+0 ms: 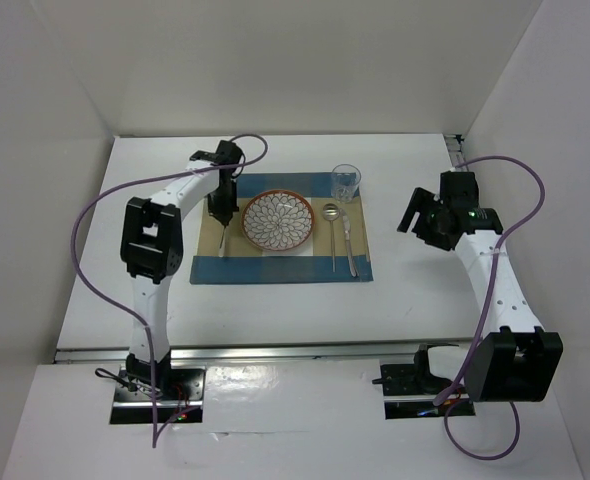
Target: Set the dinner table for one person
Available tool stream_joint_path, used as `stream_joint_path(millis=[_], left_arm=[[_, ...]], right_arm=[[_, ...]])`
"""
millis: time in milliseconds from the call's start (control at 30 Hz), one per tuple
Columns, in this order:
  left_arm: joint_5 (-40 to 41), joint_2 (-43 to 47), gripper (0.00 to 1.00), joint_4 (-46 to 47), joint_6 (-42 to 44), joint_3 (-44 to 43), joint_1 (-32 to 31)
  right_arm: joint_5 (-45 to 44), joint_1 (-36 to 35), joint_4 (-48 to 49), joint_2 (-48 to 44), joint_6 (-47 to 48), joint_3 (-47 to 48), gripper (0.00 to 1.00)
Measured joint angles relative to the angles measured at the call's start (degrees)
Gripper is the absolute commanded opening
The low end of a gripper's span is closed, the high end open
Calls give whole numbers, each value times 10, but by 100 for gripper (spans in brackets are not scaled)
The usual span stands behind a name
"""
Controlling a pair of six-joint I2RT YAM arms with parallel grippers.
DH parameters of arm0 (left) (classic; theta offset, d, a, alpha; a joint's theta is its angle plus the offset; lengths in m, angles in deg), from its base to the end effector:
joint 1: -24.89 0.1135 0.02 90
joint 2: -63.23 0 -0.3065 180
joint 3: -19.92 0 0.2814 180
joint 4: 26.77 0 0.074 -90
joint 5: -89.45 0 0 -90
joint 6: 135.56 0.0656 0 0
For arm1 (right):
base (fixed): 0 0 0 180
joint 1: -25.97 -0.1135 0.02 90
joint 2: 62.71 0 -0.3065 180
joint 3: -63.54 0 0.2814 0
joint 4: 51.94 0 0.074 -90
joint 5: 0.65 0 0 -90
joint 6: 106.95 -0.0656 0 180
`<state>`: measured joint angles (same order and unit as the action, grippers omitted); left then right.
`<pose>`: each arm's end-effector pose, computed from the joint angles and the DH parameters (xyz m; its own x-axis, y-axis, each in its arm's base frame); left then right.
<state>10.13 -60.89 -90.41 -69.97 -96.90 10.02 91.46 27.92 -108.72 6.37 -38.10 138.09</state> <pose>0.5021 -0.1207 0.2006 -0.9119 -0.1780 -0.3698 -0.2012 0.9793 0.0246 0.2778 -0.0070 0.3177 -0.7236 0.3854 -0.5726 0.2917 0.9226 0.2523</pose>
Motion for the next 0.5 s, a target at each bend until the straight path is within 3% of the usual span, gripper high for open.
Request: stream_joint_path(millis=[133, 167, 267, 433, 500], left_arm=[[-12, -40, 26, -3, 1, -29, 3], [-13, -57, 36, -7, 0, -45, 4], [-15, -81, 46, -19, 0, -68, 4], [-18, -73, 77, -43, 2, -72, 4], [-18, -59, 78, -55, 2, -73, 4]], right_arm=[[-7, 1, -5, 0, 2, 0, 89], [-9, 1, -6, -1, 2, 0, 90], [-15, 1, -12, -2, 4, 1, 98], [-26, 1, -30, -3, 6, 12, 100], [-28, 1, -36, -3, 5, 19, 100]])
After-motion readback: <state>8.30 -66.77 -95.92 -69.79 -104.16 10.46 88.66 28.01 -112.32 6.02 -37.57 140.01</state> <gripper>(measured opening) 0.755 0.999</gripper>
